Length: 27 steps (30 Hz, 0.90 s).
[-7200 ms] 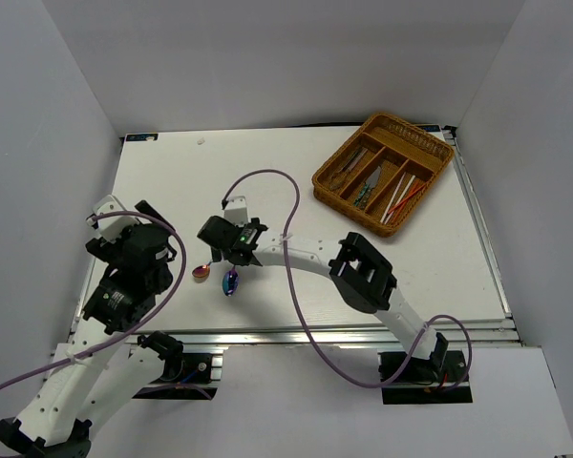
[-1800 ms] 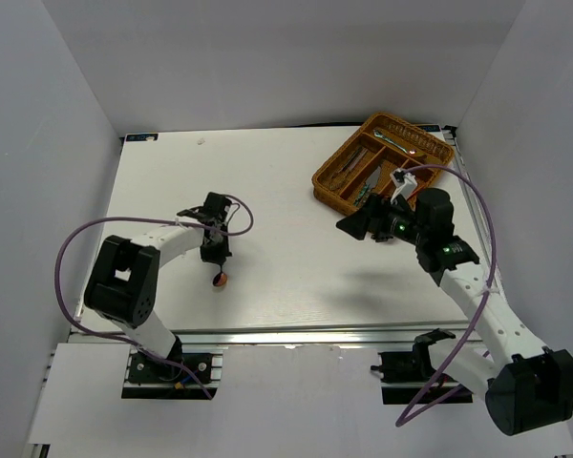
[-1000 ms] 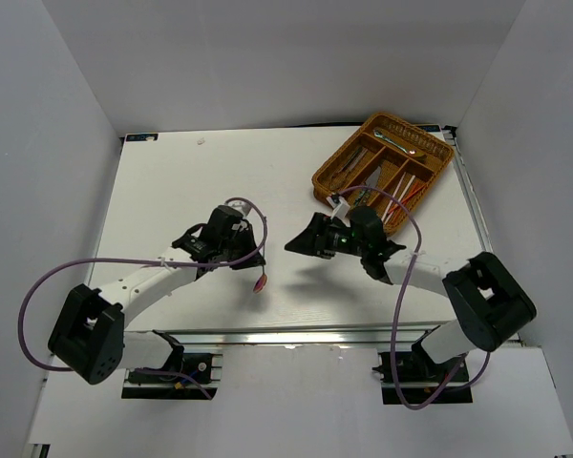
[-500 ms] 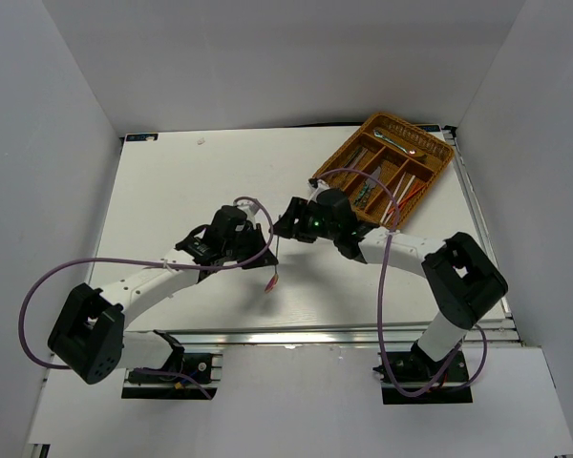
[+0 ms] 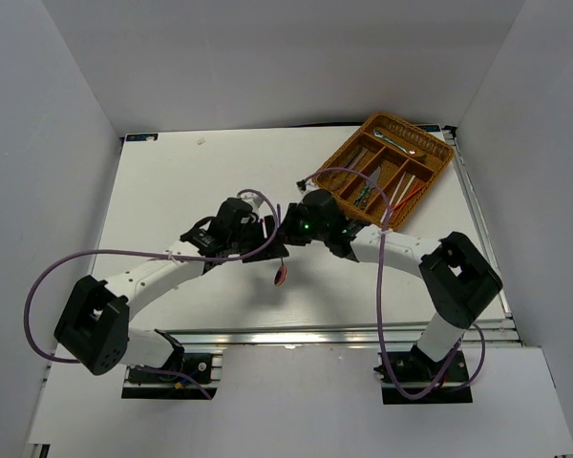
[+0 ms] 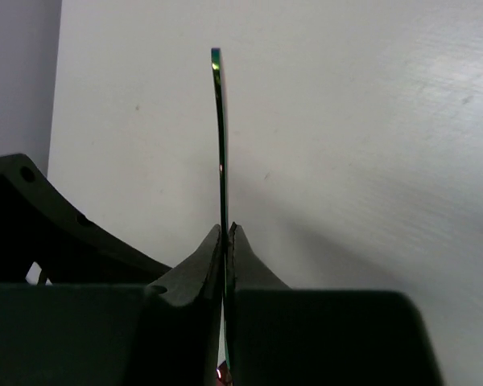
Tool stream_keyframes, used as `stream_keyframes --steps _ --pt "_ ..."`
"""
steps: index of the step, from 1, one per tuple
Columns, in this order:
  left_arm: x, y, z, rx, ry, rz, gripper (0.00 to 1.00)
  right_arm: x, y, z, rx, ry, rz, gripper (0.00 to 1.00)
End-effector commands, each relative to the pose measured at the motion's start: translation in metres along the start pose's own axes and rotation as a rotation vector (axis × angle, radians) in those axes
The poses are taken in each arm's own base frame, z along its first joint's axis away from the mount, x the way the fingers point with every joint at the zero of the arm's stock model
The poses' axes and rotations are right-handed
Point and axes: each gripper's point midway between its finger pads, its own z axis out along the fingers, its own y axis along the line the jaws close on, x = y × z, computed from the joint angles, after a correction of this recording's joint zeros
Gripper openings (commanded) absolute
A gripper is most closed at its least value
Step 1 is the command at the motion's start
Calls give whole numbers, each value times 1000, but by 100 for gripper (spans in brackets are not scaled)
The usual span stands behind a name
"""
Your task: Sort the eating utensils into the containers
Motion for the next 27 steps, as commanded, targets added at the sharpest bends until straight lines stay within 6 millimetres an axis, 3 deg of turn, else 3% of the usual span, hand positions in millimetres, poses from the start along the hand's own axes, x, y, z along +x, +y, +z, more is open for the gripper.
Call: stream_keyframes --steps 1,2,3,5,6,7,8,9,10,11,12,13,14,15,16,17,18,20,21,22,24,25,26,27 --pt "-33 -13 -11 -26 -94 35 80 -31 2 -1 36 -45 -79 0" --pt "-48 -13 -26 -74 -143 57 98 -46 -23 -1 97 -42 -108 0" --pt "-48 -13 -26 -74 -143 57 98 -55 -16 -1 84 -59 -113 0" --pt "-66 -6 -50 -164 -219 83 98 -75 -49 -2 145 -45 -139 0" --pt "-70 -2 -60 -201 -245 96 98 -104 -48 -6 153 -62 -243 0" --pt "-76 15 -75 -302 -280 123 98 -114 -77 -17 240 -15 -254 0" --pt "-79 23 -87 -352 -309 139 98 -121 -100 -13 304 24 -298 0" --pt "-81 31 -107 -399 -346 173 98 -175 -99 -26 340 -33 -431 0" --pt "-90 47 -123 -495 -419 182 98 -192 -109 -32 400 -17 -483 0" --pt "-84 64 -129 -557 -434 192 98 -189 -155 -40 594 85 -494 0" --pt "-86 68 -147 -576 -496 190 98 -211 -169 -53 694 101 -585 0" --pt "-88 77 -155 -612 -543 190 98 -257 -181 -69 815 39 -623 0" --pt "-76 90 -150 -629 -531 195 98 -269 -189 -77 859 54 -665 0" --pt "-73 91 -151 -613 -545 195 98 -286 -197 -88 920 47 -718 0" --pt "-75 86 -155 -580 -570 192 98 -303 -218 -112 1065 93 -839 0" --pt "-74 81 -155 -561 -562 187 98 -310 -230 -120 1137 110 -904 0" --pt "-77 77 -156 -542 -567 193 98 -339 -233 -128 1208 15 -964 0" --pt "-71 76 -153 -519 -551 200 98 -352 -245 -135 1249 76 -1154 0" --pt "-70 77 -153 -522 -547 200 98 -374 -247 -142 1274 -8 -1183 0" --pt "-70 76 -153 -515 -549 201 98 -383 -254 -141 1284 19 -1267 0" --pt "-69 71 -149 -486 -543 210 98 -413 -263 -157 1378 -39 -1316 0" --pt "-67 72 -145 -485 -527 216 98 -414 -282 -148 1402 -1 -1342 0" --pt "-67 72 -143 -487 -519 218 98 -431 -279 -155 1433 -10 -1383 0" --pt "-65 72 -139 -481 -497 226 98 -434 -294 -160 1446 11 -1390 0"
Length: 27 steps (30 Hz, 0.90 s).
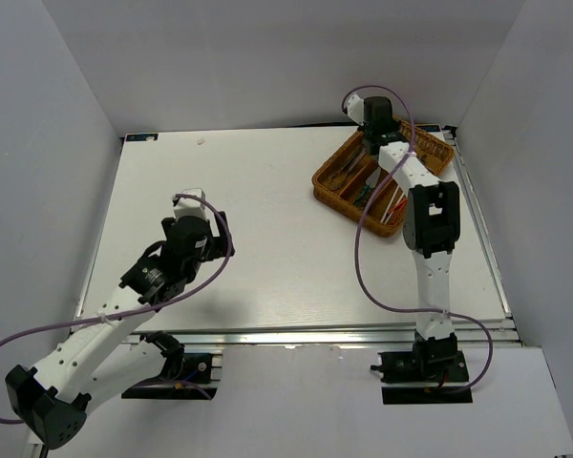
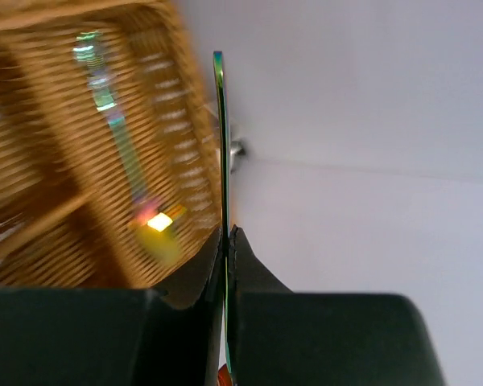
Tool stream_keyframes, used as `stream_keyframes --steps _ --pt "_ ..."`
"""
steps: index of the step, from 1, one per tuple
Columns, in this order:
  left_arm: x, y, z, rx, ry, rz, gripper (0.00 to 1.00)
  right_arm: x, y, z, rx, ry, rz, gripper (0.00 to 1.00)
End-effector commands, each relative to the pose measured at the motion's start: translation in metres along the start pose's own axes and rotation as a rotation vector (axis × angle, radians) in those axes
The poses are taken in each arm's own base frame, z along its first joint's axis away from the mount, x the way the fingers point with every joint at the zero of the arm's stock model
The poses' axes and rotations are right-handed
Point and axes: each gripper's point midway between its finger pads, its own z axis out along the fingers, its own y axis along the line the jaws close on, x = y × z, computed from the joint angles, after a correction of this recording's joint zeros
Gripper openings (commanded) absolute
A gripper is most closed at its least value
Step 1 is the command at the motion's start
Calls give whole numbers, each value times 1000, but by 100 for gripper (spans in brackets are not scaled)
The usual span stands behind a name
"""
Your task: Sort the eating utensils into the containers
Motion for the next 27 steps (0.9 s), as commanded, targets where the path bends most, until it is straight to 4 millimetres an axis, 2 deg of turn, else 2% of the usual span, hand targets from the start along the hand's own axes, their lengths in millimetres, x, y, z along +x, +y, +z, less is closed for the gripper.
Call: stream_keyframes --steps 1,2,3,4,6,8,9,12,13,17,21,22,27 --pt "5 -7 4 31 27 29 98 -8 -70 22 237 -65 -148 0" --pt "7 -8 6 30 37 35 98 -2 -68 30 233 -64 -184 0" --pt "7 -8 7 27 40 37 98 3 -74 32 237 -65 -192 0" --pt "7 -8 7 24 40 38 98 6 -64 46 241 -74 -201 0" --pt "7 -10 6 36 35 34 98 13 -59 60 246 -79 -215 0" --pt "8 -11 6 45 37 33 98 14 -67 67 279 -104 -148 0" --pt "9 -11 6 50 39 33 98 12 -56 73 251 -130 -144 0" --pt "11 -11 9 39 50 37 98 17 -49 81 256 -127 -137 11" --pt "12 -10 10 35 51 39 98 17 -45 84 258 -125 -128 10" --pt "12 -11 9 38 52 41 98 5 -41 85 236 -173 -62 9" --pt "11 -10 8 39 46 38 98 -2 -39 81 211 -192 -35 16" --pt "9 -11 7 42 39 34 98 -3 -37 81 200 -196 -21 22" --pt "7 -10 4 48 27 28 98 4 -33 76 189 -164 -61 33"
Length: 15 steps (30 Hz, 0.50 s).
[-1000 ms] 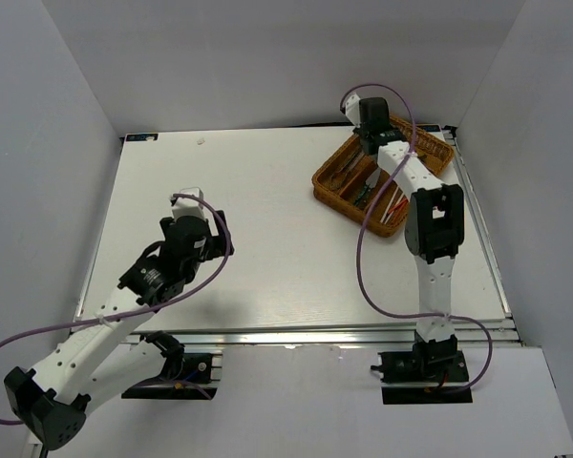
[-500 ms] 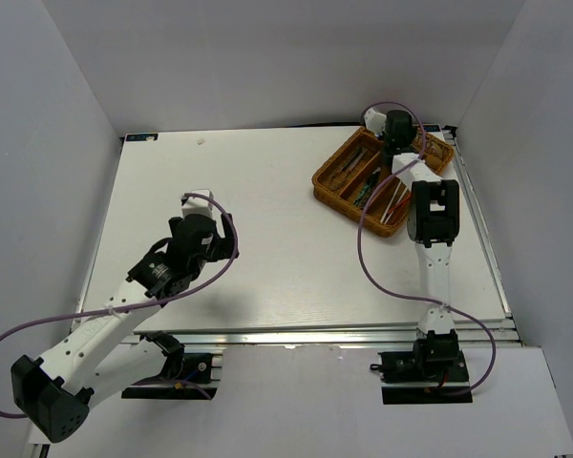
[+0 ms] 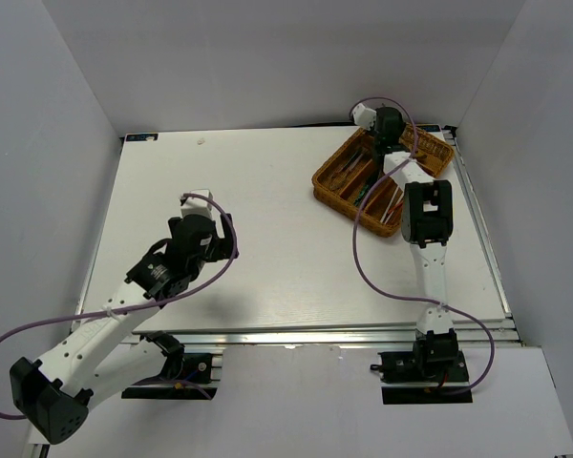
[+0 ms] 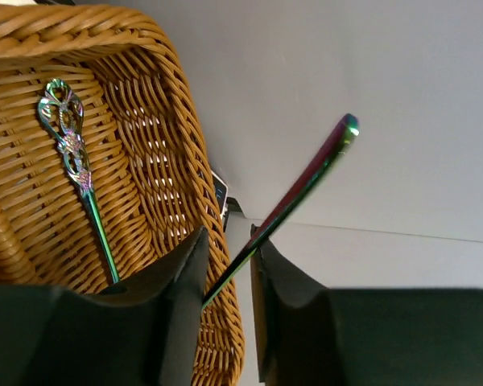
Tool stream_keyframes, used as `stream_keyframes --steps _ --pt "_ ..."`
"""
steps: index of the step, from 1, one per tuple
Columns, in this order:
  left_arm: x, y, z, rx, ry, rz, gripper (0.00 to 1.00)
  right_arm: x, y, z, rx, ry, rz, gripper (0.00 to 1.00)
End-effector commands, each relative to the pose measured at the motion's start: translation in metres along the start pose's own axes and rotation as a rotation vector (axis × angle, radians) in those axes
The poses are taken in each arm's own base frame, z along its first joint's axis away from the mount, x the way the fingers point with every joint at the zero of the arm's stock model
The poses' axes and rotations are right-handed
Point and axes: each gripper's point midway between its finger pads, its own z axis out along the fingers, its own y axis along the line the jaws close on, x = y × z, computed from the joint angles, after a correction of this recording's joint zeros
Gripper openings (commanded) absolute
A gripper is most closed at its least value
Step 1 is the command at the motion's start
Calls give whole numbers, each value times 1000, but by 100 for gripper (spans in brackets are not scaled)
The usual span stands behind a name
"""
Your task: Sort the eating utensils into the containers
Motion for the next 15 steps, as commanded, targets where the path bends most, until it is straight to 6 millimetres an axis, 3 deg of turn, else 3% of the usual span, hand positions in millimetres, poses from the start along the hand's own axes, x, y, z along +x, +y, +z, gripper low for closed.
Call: stream_keyframes --steps 1,3,5,10,13,14,15 --pt "-8 -3 -7 26 -38 -9 98 -9 -39 -12 72 -23 33 35" --pt "-8 -2 -8 23 -42 -12 98 -3 -40 -13 82 1 26 41" --pt "-8 -3 -8 23 -41 -12 98 -2 -42 -14 92 5 29 42" --pt "-8 -3 -9 16 -44 -9 98 -9 -65 -24 118 -9 90 46" --pt "-9 -2 -9 11 -49 -10 98 -9 -85 -29 152 -5 143 71" --pt "-8 -3 -10 12 -47 -10 98 -11 -93 -32 166 -14 164 89" --pt "-8 -2 -10 9 -49 -11 98 -8 -93 -32 161 -12 187 89"
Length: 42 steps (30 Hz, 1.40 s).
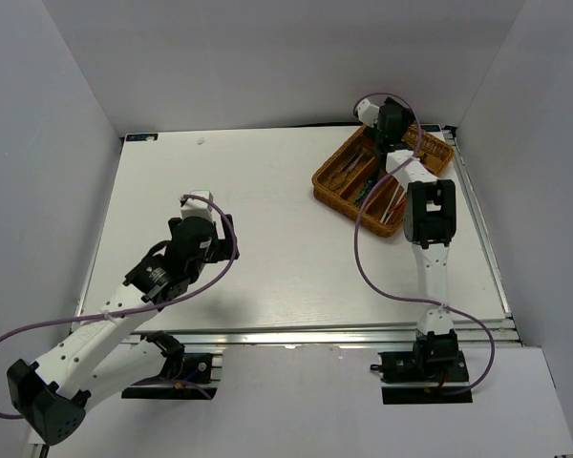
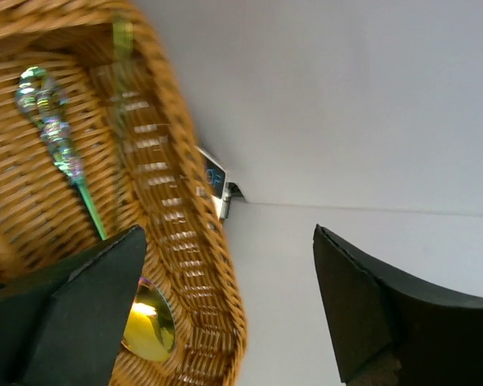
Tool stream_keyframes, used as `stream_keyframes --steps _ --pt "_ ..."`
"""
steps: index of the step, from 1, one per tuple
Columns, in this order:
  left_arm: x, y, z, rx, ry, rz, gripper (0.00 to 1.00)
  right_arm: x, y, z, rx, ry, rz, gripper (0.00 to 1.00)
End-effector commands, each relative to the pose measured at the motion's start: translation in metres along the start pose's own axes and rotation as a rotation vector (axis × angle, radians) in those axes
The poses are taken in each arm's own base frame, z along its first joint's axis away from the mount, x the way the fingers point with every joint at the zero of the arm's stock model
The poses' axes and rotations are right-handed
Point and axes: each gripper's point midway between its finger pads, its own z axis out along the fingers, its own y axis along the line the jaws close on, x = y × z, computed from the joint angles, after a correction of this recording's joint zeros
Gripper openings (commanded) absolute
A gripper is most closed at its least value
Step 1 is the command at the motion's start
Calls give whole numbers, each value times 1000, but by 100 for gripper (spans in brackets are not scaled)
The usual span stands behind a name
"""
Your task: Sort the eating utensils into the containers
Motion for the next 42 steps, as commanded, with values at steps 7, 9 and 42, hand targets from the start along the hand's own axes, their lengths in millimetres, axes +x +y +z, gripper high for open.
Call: stream_keyframes --steps 7,9,42 --pt "-5 3 -2 -23 -24 -8 98 -39 -116 -42 124 -107 295 89" --pt "-6 6 -2 -40 -29 -10 98 -53 -130 -56 84 -153 377 89" --pt "-94 107 -90 -507 -407 -204 98 19 -95 -452 -337 -274 1297 89"
